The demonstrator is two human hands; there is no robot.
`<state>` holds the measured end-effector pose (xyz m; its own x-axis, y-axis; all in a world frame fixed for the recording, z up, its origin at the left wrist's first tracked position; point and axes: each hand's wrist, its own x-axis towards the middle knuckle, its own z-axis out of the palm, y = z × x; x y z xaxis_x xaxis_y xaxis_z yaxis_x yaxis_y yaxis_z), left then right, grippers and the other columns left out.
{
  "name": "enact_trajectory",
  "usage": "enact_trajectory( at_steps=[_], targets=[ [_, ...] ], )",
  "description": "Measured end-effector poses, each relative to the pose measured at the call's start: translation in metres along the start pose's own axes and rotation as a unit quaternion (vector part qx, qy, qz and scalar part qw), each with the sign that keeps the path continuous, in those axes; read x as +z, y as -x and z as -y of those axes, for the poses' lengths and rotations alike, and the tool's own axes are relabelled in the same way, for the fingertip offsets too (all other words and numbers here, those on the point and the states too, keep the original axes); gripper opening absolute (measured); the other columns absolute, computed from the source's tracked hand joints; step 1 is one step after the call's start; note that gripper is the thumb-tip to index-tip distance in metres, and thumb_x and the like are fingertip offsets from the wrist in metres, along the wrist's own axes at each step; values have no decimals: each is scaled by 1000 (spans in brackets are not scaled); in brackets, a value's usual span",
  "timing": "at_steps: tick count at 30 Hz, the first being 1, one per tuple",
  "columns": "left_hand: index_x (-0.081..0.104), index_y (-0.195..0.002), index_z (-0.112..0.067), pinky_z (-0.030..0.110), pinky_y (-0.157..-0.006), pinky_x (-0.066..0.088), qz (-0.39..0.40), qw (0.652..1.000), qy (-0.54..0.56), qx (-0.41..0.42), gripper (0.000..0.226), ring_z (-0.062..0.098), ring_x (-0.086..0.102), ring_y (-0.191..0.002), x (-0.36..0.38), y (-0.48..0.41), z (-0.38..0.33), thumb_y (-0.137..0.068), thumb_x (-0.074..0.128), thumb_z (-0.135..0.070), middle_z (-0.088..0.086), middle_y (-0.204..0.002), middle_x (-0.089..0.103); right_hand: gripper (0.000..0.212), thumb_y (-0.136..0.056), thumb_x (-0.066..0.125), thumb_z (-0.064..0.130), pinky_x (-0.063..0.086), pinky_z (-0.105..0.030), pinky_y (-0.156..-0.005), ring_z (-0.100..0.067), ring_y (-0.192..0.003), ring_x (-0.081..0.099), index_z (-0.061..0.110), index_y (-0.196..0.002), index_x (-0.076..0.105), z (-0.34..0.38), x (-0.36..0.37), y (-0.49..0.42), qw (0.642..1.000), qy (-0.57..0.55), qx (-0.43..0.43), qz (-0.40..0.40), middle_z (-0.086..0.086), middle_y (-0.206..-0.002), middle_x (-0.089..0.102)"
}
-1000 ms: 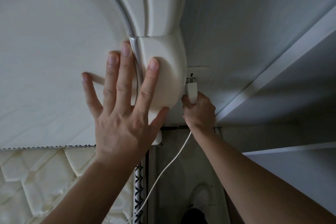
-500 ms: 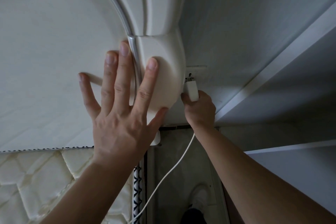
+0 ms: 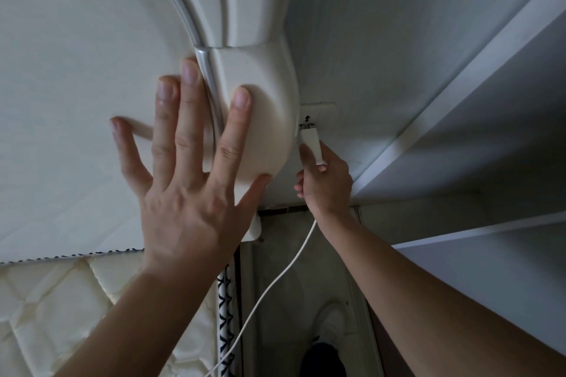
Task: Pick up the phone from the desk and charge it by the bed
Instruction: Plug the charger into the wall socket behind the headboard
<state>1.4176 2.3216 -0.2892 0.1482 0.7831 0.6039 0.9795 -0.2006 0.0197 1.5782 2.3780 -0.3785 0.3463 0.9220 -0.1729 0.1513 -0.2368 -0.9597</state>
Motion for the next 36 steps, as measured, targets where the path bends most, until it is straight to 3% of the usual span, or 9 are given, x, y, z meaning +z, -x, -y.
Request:
enact_trajectory(
  at_steps=[4, 8, 13, 19, 23, 27, 29, 32, 36],
  targets=[
    [-9, -156, -27, 66, -116, 7, 5, 1000, 3, -2, 105, 16, -20, -148, 0, 1, 0, -89, 68, -52, 20, -157, 3, 13, -96, 57, 38, 51, -29, -45, -14, -41, 59, 46, -86, 62, 0, -1, -2, 1000, 11, 0, -2, -4, -53, 61],
    [-7, -156, -27, 68, -115, 8, 10, 1000, 4, -1, 103, 16, -20, -148, 0, 0, -1, -89, 67, -51, 21, -157, 2, 14, -97, 55, 38, 53, -32, -45, -15, -39, 59, 31, -100, 67, -3, 2, -4, 1000, 28, -8, 7, -7, -54, 62],
    [-1, -157, -27, 69, -115, 10, -2, 1000, 13, -6, 97, 17, -18, -149, 0, 1, -1, -91, 66, -49, 20, -157, 5, 19, -97, 55, 40, 61, -43, -55, -20, -43, 63, 25, -93, 67, 3, 11, -8, 999, 27, 2, -17, -5, -56, 64],
    [-1, -157, -26, 68, -115, 10, -8, 1000, 10, -4, 96, 18, -15, -150, 1, 2, -1, -91, 65, -51, 21, -157, 7, 25, -95, 59, 37, 58, -31, -48, -15, -42, 64, 16, -84, 68, 17, 7, -11, 998, 4, 61, -7, -7, -58, 65],
    [11, -155, -20, 70, -114, 13, -9, 1000, 16, 0, 89, 30, -1, -151, 1, 0, -4, -91, 66, -49, 22, -156, 9, 26, -95, 60, 38, 63, -37, -57, -15, -43, 66, 26, -72, 61, 22, 8, -13, 997, 9, 76, -7, -8, -60, 67],
    [0, -158, -25, 65, -117, 7, 2, 1000, 7, 1, 98, 22, -14, -151, -3, 2, 0, -90, 67, -49, 21, -159, 8, 20, -94, 61, 39, 64, -36, -61, -18, -53, 69, 32, -76, 59, 25, 4, -12, 997, -2, 77, 16, -11, -69, 71],
    [1, -158, -25, 63, -118, 6, 5, 1000, 5, 5, 95, 20, -14, -150, -5, 1, 1, -92, 65, -48, 19, -160, 8, 13, -91, 65, 42, 64, -38, -65, -18, -60, 71, 30, -86, 63, 19, 2, -10, 998, 9, 61, 30, -8, -73, 72],
    [1, -158, -26, 63, -118, 7, 19, 1000, 10, 1, 92, 20, -13, -151, -7, 1, 2, -94, 64, -46, 16, -161, 4, 28, -85, 65, 51, 62, -45, -70, -19, -66, 72, 23, -86, 64, 5, 0, -9, 995, 99, -9, 9, 0, -73, 72],
    [2, -158, -27, 65, -117, 11, 16, 1000, 9, 7, 93, 20, -11, -152, -6, 3, 4, -93, 66, -45, 16, -162, 6, 39, -93, 54, 50, 55, -31, -64, -18, -66, 70, 14, -82, 64, -2, 2, -9, 985, 162, -64, -17, 0, -70, 71]
  ],
)
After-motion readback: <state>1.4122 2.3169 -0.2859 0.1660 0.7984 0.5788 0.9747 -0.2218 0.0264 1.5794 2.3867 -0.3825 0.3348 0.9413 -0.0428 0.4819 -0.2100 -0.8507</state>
